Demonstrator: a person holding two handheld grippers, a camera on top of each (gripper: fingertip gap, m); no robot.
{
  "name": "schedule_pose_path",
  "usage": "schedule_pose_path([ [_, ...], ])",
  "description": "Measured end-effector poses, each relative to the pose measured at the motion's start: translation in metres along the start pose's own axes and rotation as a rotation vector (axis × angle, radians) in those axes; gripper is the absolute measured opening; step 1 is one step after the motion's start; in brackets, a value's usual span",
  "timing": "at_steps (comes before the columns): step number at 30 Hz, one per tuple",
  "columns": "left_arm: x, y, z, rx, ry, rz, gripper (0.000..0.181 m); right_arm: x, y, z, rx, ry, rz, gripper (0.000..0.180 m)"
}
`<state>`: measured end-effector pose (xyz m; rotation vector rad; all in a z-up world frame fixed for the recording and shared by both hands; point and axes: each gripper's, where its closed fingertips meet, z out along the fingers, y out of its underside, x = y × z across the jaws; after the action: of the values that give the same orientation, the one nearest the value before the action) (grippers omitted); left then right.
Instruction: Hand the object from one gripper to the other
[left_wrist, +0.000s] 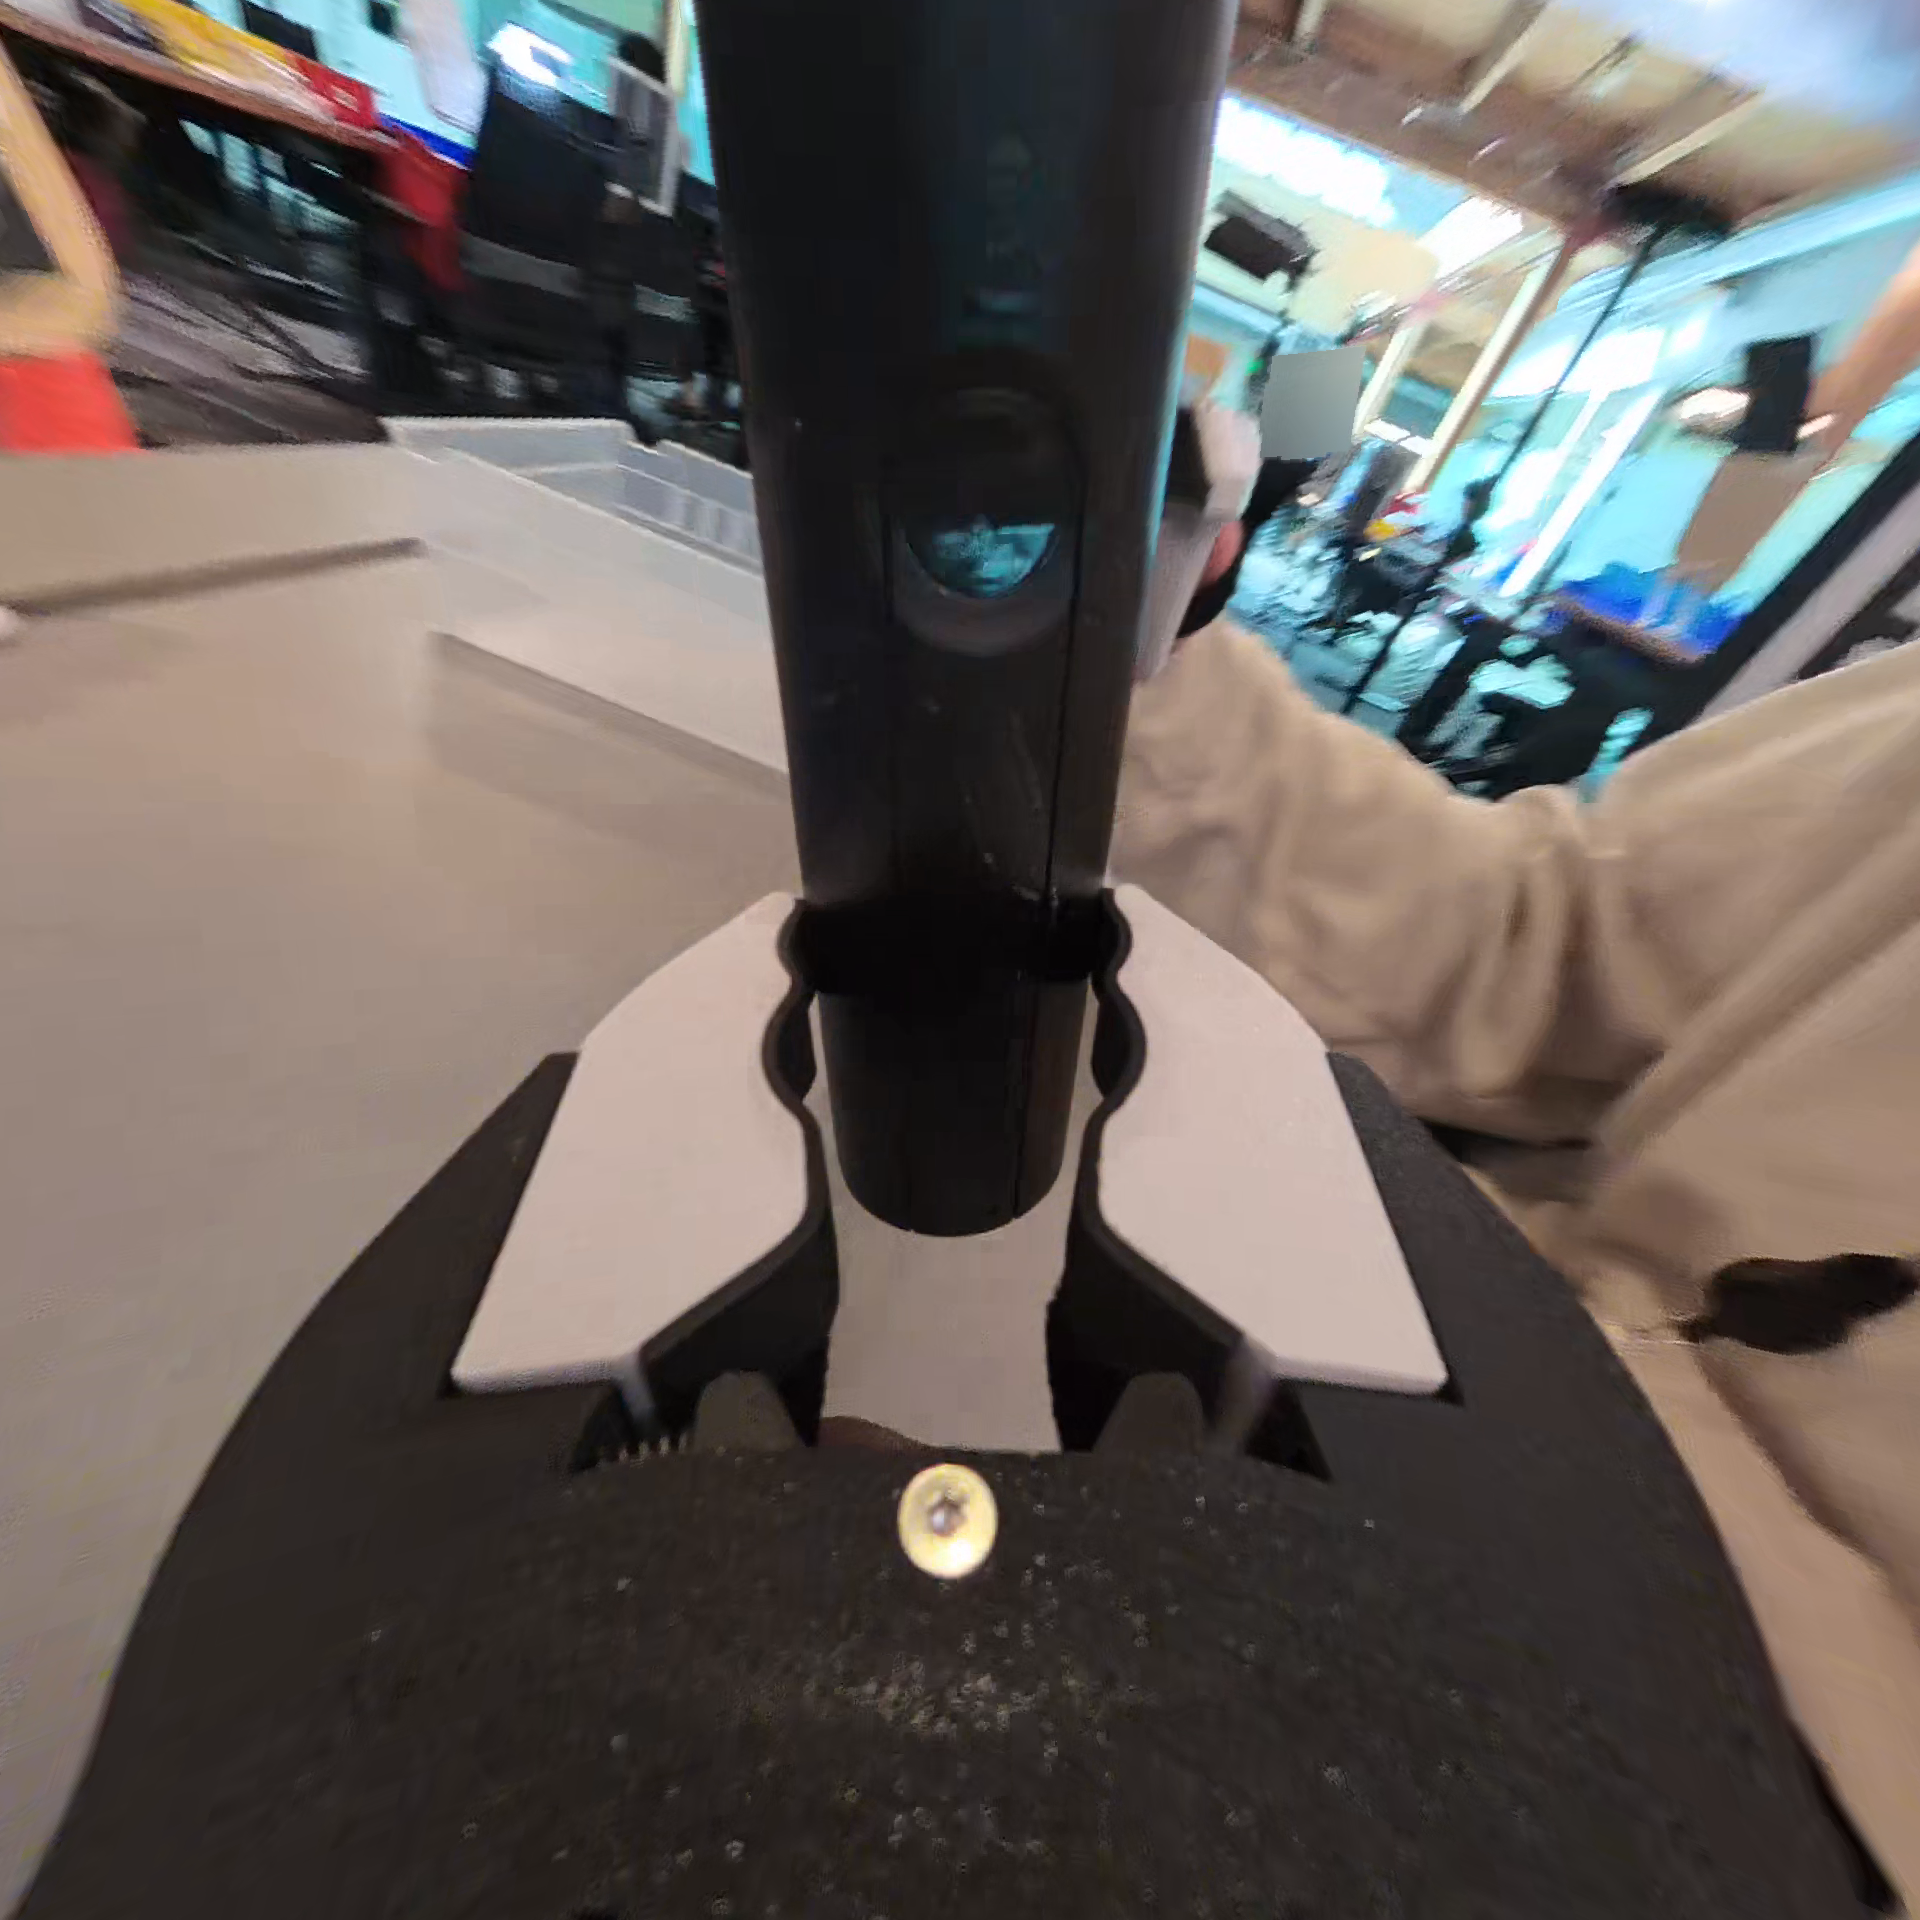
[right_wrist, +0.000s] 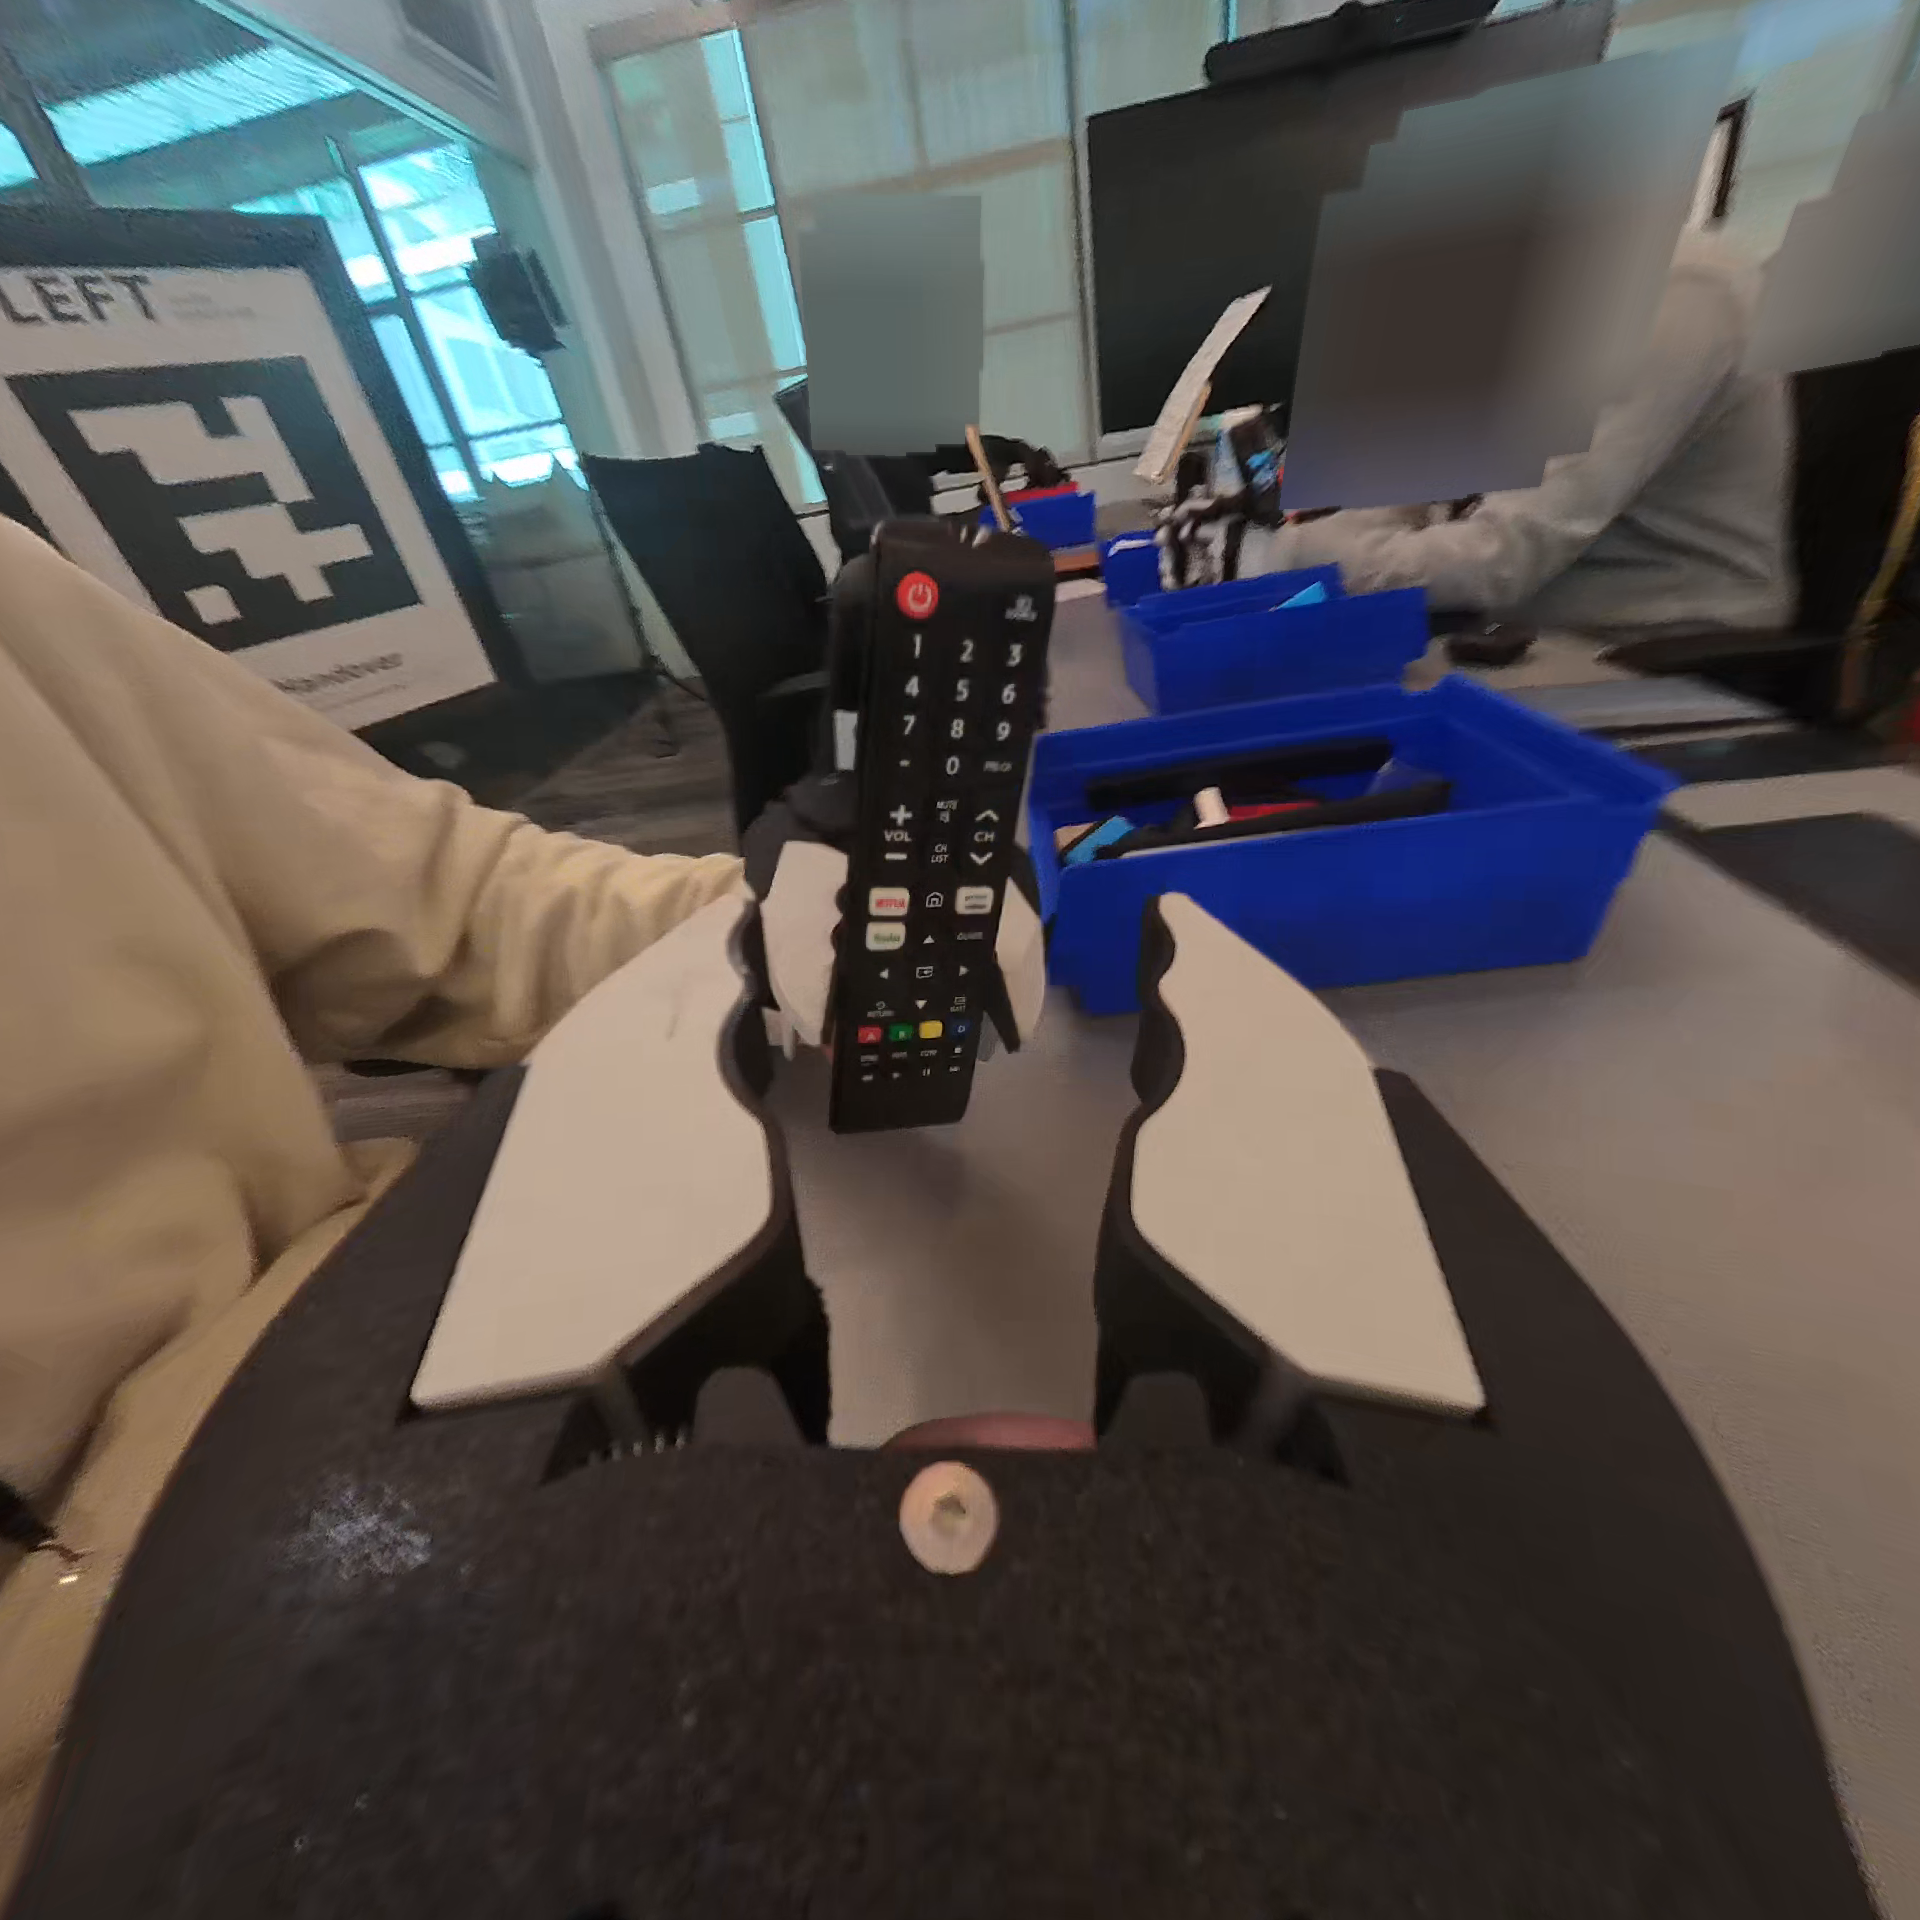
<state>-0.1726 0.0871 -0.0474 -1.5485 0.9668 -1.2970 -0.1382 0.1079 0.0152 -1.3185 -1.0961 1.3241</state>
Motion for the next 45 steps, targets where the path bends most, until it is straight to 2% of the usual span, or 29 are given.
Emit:
schedule_pose_path([
  [5, 0.024, 0.007, 0.011, 0.001, 0.199, -0.138, 0.051, -0.009, 0.028, 0.032, -0.013, -0.114, 0.149, 0.075],
  [11, 0.03, 0.021, 0.017, -0.054, 0.253, -0.189, 0.051, -0.026, 0.038, 0.057, 0.012, -0.226, 0.255, 0.067],
  [13, 0.029, 0.024, 0.018, -0.064, 0.247, -0.19, 0.051, -0.023, 0.042, 0.06, -0.012, -0.211, 0.251, 0.052],
  [17, 0.019, 0.021, 0.016, -0.044, 0.195, -0.201, 0.051, -0.014, 0.041, 0.056, -0.018, -0.18, 0.268, 0.051],
  [22, 0.002, 0.017, 0.006, -0.024, 0.07, -0.116, 0.05, 0.004, 0.05, 0.048, -0.086, -0.076, 0.245, 0.051],
  [28, -0.009, -0.005, -0.02, -0.08, -0.052, 0.082, 0.052, 0.004, 0.06, 0.036, -0.197, -0.082, 0.254, 0.051],
  [36, 0.014, -0.032, -0.032, -0.37, 0.148, 0.396, 0.052, -0.045, 0.076, 0.034, -0.327, -0.386, 0.436, 0.051],
  [39, 0.015, -0.037, -0.027, -0.543, 0.207, 0.434, 0.054, -0.051, 0.079, 0.037, -0.34, -0.42, 0.449, 0.051],
  [45, 0.022, -0.028, -0.007, -0.752, 0.353, 0.484, 0.055, -0.067, 0.076, 0.038, -0.338, -0.506, 0.477, 0.051],
])
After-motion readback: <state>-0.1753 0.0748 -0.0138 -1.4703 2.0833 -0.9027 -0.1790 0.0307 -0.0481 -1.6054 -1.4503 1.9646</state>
